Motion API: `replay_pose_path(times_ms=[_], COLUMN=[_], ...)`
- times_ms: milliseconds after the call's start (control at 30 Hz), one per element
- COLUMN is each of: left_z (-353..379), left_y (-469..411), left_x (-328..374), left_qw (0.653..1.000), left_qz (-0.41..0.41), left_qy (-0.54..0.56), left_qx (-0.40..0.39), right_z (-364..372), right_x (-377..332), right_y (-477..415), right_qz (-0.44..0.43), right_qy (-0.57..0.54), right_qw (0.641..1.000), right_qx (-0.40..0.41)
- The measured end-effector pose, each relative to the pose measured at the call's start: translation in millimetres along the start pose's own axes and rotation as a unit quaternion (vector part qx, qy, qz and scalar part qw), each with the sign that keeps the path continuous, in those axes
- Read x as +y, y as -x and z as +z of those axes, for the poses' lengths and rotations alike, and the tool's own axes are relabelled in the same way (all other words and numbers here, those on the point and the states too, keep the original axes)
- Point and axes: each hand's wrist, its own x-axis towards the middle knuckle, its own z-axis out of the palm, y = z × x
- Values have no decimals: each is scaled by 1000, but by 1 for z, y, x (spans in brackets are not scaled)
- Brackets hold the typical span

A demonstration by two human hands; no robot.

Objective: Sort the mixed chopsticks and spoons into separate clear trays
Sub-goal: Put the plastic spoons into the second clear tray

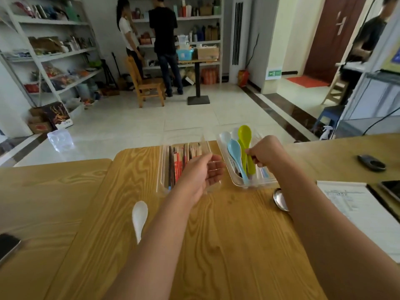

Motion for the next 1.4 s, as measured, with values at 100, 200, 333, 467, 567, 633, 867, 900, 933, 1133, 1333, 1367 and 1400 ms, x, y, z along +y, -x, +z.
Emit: replay_pose_path(times_ms=[100, 200, 333, 467, 567, 633, 867, 900, 933, 1133, 1333, 1367, 1400], left_z=[13, 22, 29, 33, 34, 35, 27, 26, 25, 12, -52, -68, -83], left_y=[-30, -51, -66, -72, -72, -72, -68, -66, -65, -40, 37, 52, 66], left_x=[2, 4, 2, -6, -10, -10, -9, -9, -8, 6, 6, 0, -8], left_qw=[1000, 1000, 999, 999, 999, 999, 999, 999, 999, 999, 987, 985, 984], left_qz=[-18, -28, -34, -45, -48, -48, -34, -33, -31, -21, 35, 40, 41], left_qy=[-7, 5, -1, 0, 1, 2, 4, 4, 4, 35, 155, 163, 168], left_qx=[4, 7, 4, 2, -1, -2, -8, -8, -7, -9, 21, 32, 47], right_z=[16, 28, 38, 41, 41, 40, 49, 49, 48, 37, 49, 58, 69], right_x=[6, 8, 12, 11, 15, 18, 14, 13, 13, -8, -36, -37, -38], right_y=[-18, -21, -23, -24, -24, -22, -34, -33, -32, -3, 94, 110, 124], right_qz=[4, -2, 11, -15, -86, -101, -32, -37, -44, -96, -157, -163, -160], right_qy=[37, 63, 86, 131, 140, 154, 95, 85, 79, 38, -94, -109, -119], right_qw=[999, 998, 996, 991, 986, 983, 995, 995, 996, 994, 982, 977, 974], right_qx=[-16, -17, -22, -7, -11, -7, 19, 20, 22, 43, -53, -79, -104])
